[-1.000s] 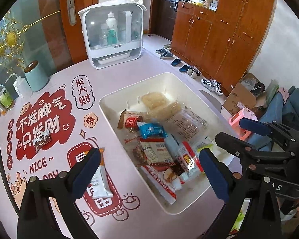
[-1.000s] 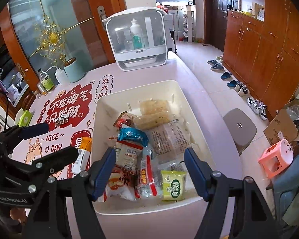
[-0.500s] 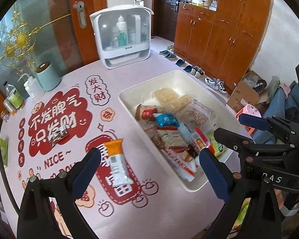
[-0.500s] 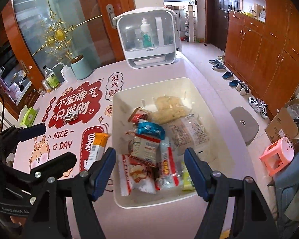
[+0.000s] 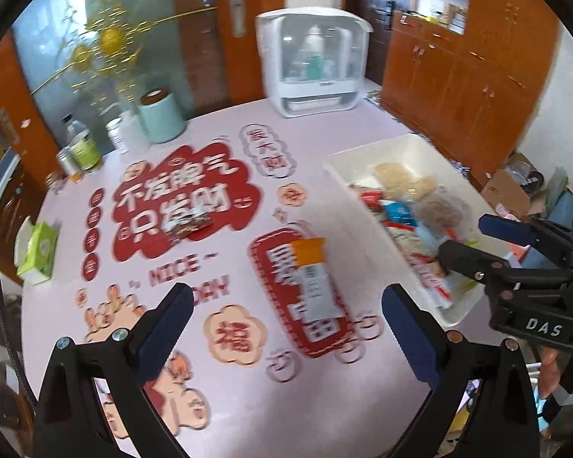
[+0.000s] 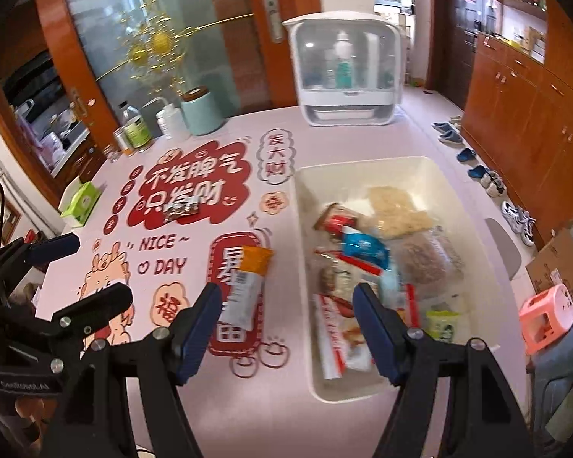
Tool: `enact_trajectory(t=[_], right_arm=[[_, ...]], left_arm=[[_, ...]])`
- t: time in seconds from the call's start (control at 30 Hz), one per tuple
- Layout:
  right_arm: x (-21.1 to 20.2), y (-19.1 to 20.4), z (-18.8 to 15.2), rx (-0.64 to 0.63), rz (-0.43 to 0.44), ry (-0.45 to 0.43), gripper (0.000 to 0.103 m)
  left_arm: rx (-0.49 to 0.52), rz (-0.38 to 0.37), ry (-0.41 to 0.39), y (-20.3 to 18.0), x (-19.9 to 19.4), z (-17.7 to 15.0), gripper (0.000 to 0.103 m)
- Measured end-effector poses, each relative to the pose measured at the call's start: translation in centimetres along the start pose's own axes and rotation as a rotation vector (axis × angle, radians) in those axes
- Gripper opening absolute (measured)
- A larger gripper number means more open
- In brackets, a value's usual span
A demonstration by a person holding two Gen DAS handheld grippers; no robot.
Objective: Organize snacks
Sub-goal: 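Move both tools back over the last snacks on the table, then grasp the orange-and-white bar with the right tool while the left tool grasps the brown wrapped candy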
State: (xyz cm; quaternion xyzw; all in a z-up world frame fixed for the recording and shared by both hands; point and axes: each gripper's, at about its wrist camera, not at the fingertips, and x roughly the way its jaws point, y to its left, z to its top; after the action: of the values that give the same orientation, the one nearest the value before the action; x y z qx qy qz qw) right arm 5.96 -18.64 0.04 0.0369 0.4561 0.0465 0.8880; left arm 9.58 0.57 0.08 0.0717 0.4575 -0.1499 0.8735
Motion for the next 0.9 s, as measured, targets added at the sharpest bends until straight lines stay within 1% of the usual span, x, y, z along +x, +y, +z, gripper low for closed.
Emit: enact_trajectory(t=[0.1,0.2,0.33,0.4,0.47,0.53,0.6,0.7,0.8,0.87,0.9], right_arm=[[0.5,1.8,0.4,-0.025,0.015,0.003,0.071],[1.5,3.7,0.9,-0.047,0.027,0.014,0.071],[3.3,5.7,1.4,-0.066,0.033,0.040,0.071],[4.9,6.6,1.6,-0.064,0.029,0.065,0.071],[6.3,7.2,1.6,-0.053,0.025,0.087,0.071],[8.0,7.4,1.5,-0.029,0.022,0.117,0.071],[9.8,7.5,1.3,0.002,0.019,0.148,0.071],[12.6,7.5,0.8,0.054,0.008,0.200,0.071],[15.4,7.6,0.1,0.098,-0.009,0.250,0.071],[16.7,7.7,-0.2,0.112,-0.025,0.268,0.071],[17.4,7.8,-0.4,0.118,-0.034,0.277,0.071]], left_arm=[[-0.004,0.042,-0.003,2.9,-0.5,-0.1,0.099],[0.012,0.101,-0.005,6.3,-0.7,0.4,0.099],[0.064,0.161,-0.012,10.1,-0.5,1.9,0.099],[0.094,0.176,-0.015,11.5,0.1,2.8,0.099],[0.134,0.183,-0.005,13.2,1.5,4.0,0.099],[0.174,0.175,0.015,14.3,3.4,5.1,0.099],[0.226,0.146,0.045,15.2,6.0,6.0,0.099],[0.313,0.099,0.109,16.0,11.1,7.0,0.099],[0.382,0.083,0.167,16.0,15.8,7.1,0.099],[0.398,0.063,0.219,16.2,19.0,7.1,0.099],[0.390,0.037,0.255,16.5,20.7,7.2,0.098]])
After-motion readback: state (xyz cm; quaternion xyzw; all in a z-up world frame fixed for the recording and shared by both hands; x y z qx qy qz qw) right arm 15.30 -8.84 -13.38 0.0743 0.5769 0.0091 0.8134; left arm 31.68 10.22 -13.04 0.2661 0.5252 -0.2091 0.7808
